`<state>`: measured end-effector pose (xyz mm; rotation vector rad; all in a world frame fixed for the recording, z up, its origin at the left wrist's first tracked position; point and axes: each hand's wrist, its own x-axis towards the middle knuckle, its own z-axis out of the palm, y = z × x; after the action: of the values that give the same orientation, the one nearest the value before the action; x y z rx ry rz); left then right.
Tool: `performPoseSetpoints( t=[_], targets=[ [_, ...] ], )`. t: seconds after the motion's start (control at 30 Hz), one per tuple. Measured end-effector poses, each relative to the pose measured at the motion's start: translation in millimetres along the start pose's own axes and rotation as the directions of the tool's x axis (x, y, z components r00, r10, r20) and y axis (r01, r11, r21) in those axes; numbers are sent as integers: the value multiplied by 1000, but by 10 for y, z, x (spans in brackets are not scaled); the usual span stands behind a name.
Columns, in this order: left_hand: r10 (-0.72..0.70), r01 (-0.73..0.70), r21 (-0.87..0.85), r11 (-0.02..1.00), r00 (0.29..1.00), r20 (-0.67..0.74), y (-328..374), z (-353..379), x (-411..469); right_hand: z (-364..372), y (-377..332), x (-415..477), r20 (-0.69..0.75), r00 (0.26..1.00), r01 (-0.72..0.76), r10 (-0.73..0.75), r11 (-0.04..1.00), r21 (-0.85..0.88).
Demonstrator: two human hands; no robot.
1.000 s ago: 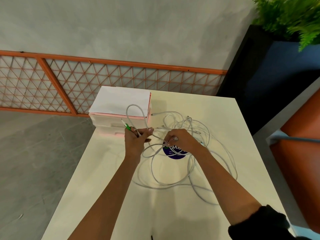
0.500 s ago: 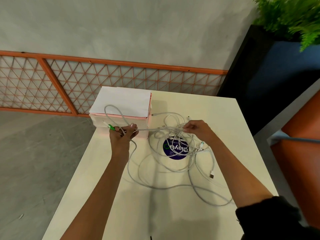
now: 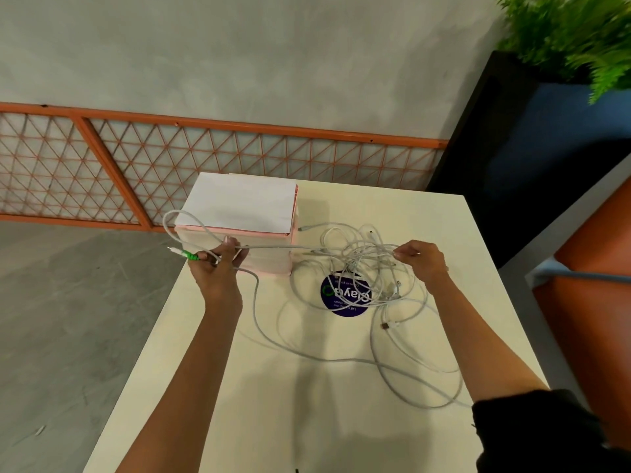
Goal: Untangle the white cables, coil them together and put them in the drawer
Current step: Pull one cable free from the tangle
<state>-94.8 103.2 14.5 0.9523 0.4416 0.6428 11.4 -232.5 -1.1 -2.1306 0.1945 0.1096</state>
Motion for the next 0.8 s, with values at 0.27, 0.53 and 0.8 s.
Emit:
performPoseSetpoints(
  t=[0.27,0.53,0.8],
  targets=[
    [19,-19,1,1000,981,-196,124,-26,42,-153,103,-26,-260,954,-198,151,966,-166],
    [58,-48,94,994,994,-96,112,0,44,-46,55,-129,-299,938,-284,175,882,-375],
    [59,-63,114,992,998,37,80,209,-139,466,-162,-166,413,881,359,-232,896,-262]
  ],
)
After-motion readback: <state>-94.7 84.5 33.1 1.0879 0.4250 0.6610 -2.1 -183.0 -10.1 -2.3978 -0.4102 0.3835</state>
